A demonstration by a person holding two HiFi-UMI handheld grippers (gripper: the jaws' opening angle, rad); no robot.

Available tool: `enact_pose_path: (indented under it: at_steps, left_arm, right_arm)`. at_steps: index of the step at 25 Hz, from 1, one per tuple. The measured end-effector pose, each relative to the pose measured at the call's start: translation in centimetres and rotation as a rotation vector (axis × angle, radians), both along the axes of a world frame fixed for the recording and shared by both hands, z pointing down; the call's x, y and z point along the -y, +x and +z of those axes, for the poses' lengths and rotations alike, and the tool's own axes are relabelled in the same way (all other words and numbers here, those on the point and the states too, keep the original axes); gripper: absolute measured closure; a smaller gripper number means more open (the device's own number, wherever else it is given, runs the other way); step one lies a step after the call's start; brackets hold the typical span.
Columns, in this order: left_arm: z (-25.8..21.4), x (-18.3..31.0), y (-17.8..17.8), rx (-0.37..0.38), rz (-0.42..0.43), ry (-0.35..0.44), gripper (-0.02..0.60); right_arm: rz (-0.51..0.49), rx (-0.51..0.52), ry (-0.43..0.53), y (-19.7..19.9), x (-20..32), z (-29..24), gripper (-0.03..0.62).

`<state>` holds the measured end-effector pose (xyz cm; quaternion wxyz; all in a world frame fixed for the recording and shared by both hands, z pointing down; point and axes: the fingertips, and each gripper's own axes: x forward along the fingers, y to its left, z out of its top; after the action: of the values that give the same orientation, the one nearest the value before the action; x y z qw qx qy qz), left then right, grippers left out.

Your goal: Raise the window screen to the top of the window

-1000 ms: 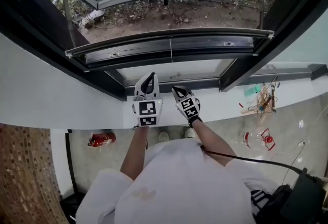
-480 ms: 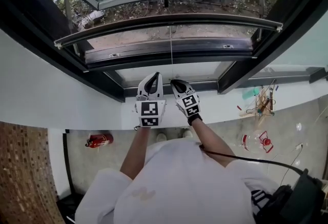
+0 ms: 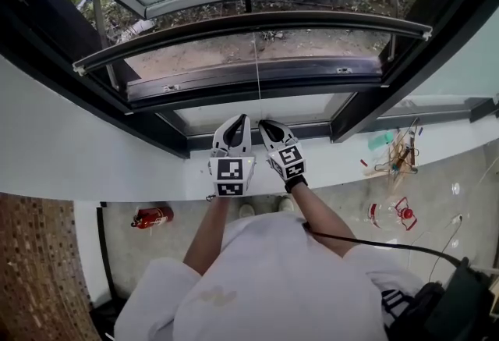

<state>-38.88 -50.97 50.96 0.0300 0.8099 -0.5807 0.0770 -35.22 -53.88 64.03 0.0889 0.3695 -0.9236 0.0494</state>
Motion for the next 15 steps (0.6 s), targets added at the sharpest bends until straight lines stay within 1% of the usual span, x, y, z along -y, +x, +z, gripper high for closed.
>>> enact_pose_path:
  at_steps: [8, 15]
  left_arm:
    - [0.3, -0.1, -0.4, 0.008, 0.001, -0.011, 0.58]
    - [0.6, -0.1, -0.9, 0.006, -0.007, -0.018, 0.58]
  right_arm:
    - [0.005, 0.074, 0.066, -1.1, 0.5, -4.1, 0.592]
    - [0.011, 0.113, 0.082, -1.5, 0.4, -5.9, 0.592]
